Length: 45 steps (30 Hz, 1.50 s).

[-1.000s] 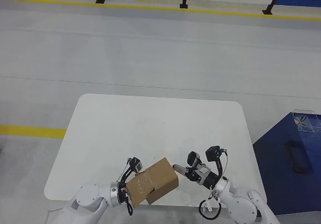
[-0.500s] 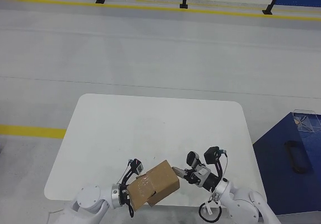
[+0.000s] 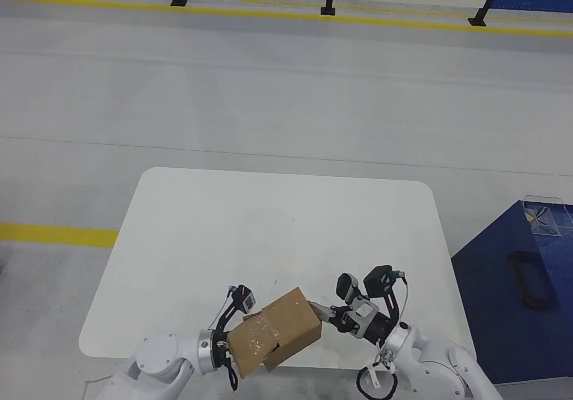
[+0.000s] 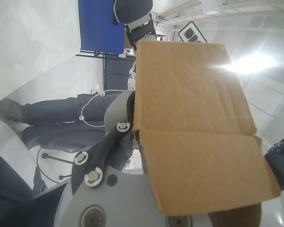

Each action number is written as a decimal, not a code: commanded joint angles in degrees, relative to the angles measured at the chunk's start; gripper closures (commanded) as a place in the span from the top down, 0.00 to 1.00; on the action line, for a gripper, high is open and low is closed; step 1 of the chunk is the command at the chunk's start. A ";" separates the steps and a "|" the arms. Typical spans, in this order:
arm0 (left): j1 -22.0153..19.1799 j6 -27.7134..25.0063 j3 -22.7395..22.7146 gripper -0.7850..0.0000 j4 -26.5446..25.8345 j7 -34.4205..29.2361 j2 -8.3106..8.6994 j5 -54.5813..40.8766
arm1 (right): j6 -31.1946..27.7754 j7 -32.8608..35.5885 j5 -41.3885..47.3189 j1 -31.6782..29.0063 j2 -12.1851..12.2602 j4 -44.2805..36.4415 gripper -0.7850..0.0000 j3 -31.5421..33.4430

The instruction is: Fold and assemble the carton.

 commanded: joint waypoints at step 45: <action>-0.42 -0.19 -0.38 0.00 0.48 -1.65 0.37 -1.94 | 0.96 -0.52 2.10 0.87 0.03 2.75 1.00 -2.32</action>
